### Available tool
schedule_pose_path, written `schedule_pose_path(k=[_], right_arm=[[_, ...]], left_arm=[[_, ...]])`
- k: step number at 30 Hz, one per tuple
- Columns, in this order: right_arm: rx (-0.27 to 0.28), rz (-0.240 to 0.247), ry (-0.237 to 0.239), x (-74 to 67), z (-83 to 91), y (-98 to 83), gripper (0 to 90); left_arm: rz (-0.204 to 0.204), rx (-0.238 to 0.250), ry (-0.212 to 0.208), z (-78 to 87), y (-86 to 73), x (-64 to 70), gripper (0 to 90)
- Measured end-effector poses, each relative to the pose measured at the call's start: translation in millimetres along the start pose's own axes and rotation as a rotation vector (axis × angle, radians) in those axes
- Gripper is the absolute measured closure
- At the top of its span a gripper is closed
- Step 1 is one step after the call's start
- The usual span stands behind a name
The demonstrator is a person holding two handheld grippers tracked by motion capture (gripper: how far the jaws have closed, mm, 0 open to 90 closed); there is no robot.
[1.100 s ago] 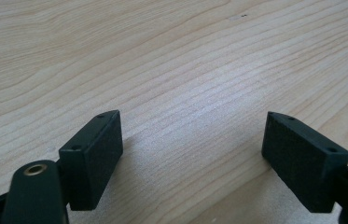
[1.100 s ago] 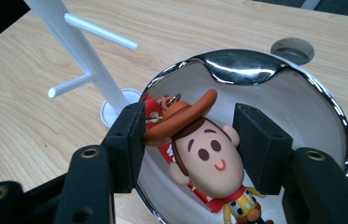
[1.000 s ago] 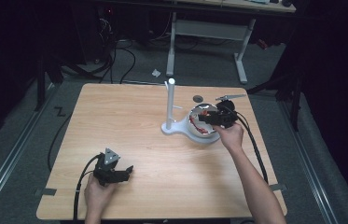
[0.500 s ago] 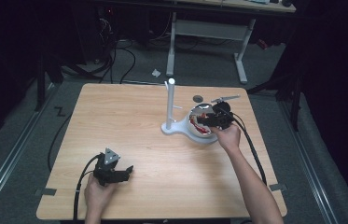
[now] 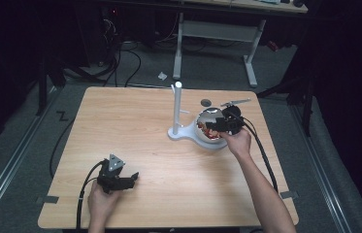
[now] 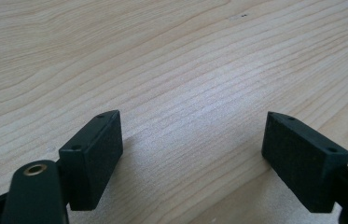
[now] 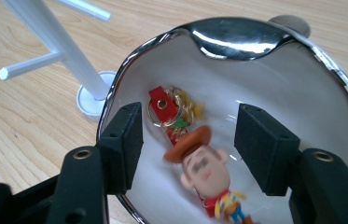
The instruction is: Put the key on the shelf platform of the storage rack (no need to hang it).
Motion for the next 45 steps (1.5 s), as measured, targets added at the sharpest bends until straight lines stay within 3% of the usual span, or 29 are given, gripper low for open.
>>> schedule_pose_path(k=[20,31,37,45], right_arm=[[0.099,0.036,-0.045,10.9,47.5,0.3,51.3],[0.118,0.065,-0.068,12.3,72.0,-9.4,51.2],[0.136,0.039,-0.064,17.9,81.3,-18.2,51.1],[0.158,0.055,-0.063,14.6,97.7,-18.7,50.5]], left_arm=[[0.000,0.000,0.000,0.0,0.0,0.0,20.6],[0.000,0.000,0.000,-0.1,0.0,0.0,20.6],[0.000,0.000,0.000,0.0,0.0,0.0,20.6],[0.000,0.000,0.000,0.0,0.0,0.0,20.6]])
Point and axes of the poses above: each handheld gripper's, and its own axes: z roughly backward along the jaws, y roughly out of its top, x roughly to its right, the point moved 3 cm from there along -z, roughly forward along the jaws, and after that the axes turned 9 degrees about x, right-handed, at the moved point
